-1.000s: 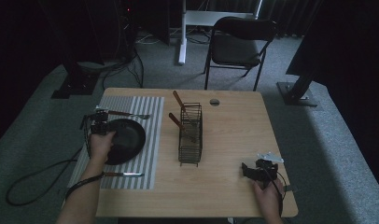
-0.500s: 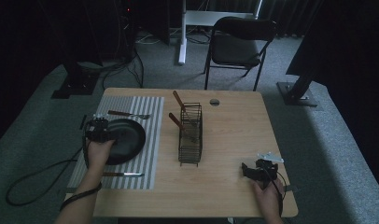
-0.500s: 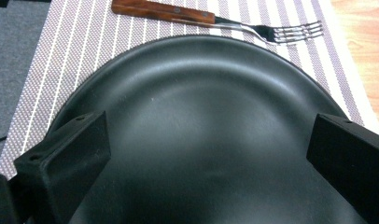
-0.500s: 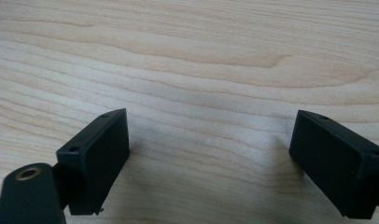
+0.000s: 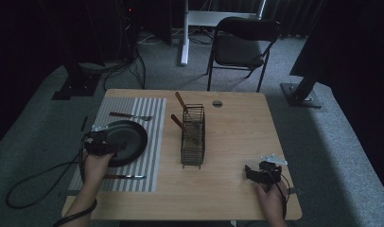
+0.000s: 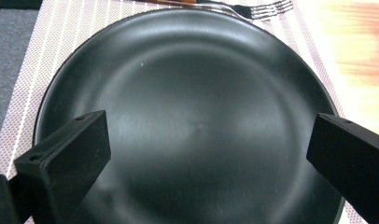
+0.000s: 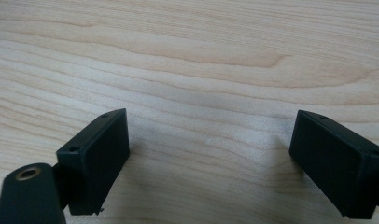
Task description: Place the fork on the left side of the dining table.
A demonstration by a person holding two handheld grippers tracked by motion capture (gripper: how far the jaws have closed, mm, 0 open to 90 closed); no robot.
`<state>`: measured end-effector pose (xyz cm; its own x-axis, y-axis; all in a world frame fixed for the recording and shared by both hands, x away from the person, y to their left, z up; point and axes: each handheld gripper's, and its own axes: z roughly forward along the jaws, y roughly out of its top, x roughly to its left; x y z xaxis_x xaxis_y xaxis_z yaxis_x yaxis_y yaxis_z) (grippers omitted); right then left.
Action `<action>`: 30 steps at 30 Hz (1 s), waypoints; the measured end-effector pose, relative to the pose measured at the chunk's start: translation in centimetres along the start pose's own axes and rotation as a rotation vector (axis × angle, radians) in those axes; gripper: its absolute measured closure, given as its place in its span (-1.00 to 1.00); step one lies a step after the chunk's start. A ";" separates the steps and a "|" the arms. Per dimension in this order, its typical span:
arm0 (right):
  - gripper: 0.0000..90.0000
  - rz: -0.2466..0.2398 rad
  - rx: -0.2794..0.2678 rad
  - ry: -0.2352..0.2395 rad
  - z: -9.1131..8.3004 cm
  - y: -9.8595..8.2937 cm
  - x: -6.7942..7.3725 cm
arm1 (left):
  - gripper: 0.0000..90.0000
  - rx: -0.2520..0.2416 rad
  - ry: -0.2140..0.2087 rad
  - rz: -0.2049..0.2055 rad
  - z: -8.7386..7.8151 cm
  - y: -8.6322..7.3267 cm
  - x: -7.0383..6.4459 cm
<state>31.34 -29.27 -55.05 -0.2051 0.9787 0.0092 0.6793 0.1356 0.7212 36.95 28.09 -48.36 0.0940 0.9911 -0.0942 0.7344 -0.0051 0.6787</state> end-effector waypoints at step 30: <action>-0.74 0.000 0.001 0.000 0.0 0.0 0.0 | -1.00 -0.043 -0.002 0.071 -4.0 -6.5 -1.3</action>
<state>31.34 -29.27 -55.04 -0.2053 0.9787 0.0087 0.6798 0.1362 0.7206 29.40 27.39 -49.76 0.1460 0.9882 -0.0464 0.6966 -0.0694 0.7141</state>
